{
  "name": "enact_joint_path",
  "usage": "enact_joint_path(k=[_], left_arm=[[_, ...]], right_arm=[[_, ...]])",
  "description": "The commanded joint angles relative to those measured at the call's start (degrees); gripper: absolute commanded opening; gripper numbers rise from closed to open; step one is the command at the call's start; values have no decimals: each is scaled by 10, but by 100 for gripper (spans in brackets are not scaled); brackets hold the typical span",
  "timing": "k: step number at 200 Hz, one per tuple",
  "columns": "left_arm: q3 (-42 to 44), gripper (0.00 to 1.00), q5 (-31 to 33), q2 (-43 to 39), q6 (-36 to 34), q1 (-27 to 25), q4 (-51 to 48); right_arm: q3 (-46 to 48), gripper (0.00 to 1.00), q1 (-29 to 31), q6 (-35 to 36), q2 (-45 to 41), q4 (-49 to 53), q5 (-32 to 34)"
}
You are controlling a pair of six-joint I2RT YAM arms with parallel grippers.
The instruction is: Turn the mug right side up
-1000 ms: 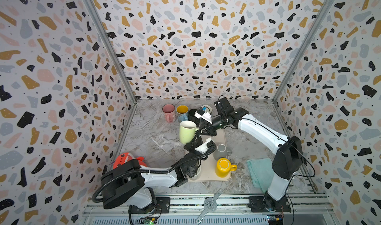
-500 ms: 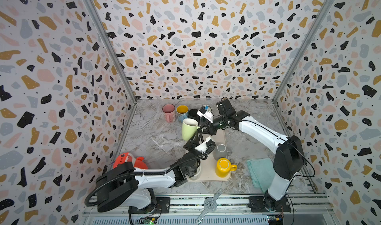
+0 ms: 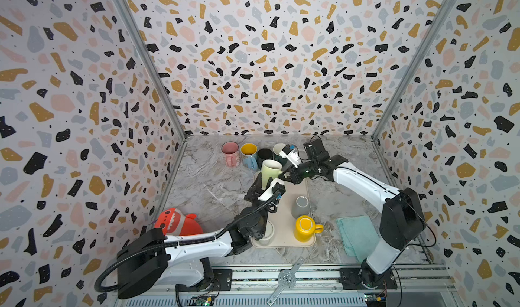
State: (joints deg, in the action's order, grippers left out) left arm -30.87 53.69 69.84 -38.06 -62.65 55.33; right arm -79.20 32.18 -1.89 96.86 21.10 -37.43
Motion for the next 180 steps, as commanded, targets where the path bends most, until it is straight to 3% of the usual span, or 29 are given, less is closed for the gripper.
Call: enact_joint_path(k=[1,38,95,141,180], left_arm=[[-43,50,35,-12,97,12,-66],[-81,60,15,-39,249,59,-190],[-122,69,-166,-97,471,193,-343],[-165,71,-273,-88,536,251,-426],[-169,71,-360,-88,588,292,-430]], right_arm=[[4,0,-6,-19,-64,-45,73],[43,0,-25,-32,-104,-55,134],[66,0,-44,-48,-123,-50,273],[70,0,-54,-76,-104,-76,333],[64,0,-56,-78,-76,-110,351]])
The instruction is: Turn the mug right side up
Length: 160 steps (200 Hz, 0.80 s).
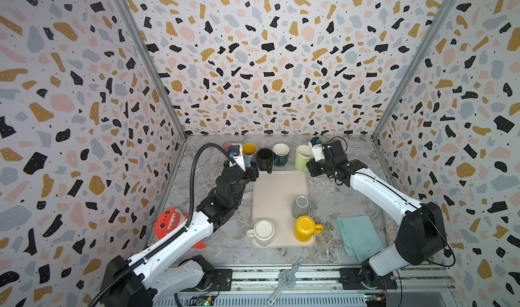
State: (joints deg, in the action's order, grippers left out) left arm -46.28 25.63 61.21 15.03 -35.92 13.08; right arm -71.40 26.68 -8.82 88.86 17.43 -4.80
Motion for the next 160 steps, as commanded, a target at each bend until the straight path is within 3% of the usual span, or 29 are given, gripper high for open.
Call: enact_joint_path(k=[1,31,94,160], left_arm=[[-14,72,-81,-2,59,26,-6],[4,72,-158,-11,102,74,9],[17,73,-250,12,153,134,49],[23,73,-272,19,160,149,63]], right_arm=[[-14,0,-1,-8,5,-74,24],[-22,0,-1,5,37,-102,41],[-60,0,-2,5,102,-126,66],[-82,0,-3,2,149,-162,73]])
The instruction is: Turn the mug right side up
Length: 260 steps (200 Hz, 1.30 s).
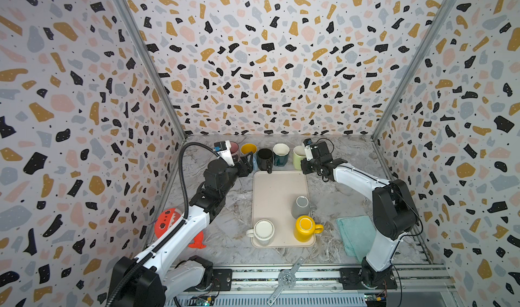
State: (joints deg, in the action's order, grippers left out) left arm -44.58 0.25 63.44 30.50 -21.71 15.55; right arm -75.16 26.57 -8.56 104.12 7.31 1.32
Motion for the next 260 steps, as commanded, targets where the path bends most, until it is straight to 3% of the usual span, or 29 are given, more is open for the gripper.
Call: enact_joint_path(k=[1,260], left_arm=[[6,73,-19,-3,5,7,39],[-6,73,-39,10,6,16,35]], right_arm=[[-45,0,-1,-1,-3,-61,12],[-104,0,-9,14,96,-87,13]])
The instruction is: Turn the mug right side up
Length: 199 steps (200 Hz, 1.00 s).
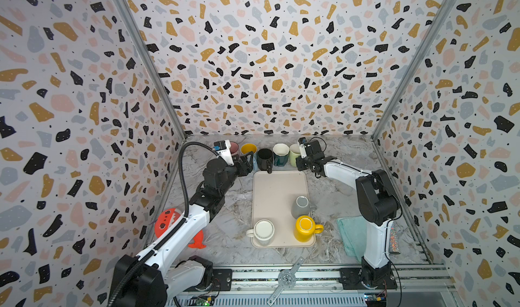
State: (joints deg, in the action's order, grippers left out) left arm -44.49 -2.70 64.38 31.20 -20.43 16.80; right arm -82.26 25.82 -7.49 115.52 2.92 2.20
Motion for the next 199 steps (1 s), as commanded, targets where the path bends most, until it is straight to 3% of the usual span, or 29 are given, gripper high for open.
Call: enact_joint_path(k=[1,117,199], left_arm=[[-7,73,-9,0,-1,3,23],[3,73,-9,-6,-7,4,23],[12,74,-8,-28,-11,4,18]], right_arm=[[-33,0,-2,3,-17,-43,4],[3,0,-2,2,-23,-30,18],[35,14,-2,-7,-41,-34,10]])
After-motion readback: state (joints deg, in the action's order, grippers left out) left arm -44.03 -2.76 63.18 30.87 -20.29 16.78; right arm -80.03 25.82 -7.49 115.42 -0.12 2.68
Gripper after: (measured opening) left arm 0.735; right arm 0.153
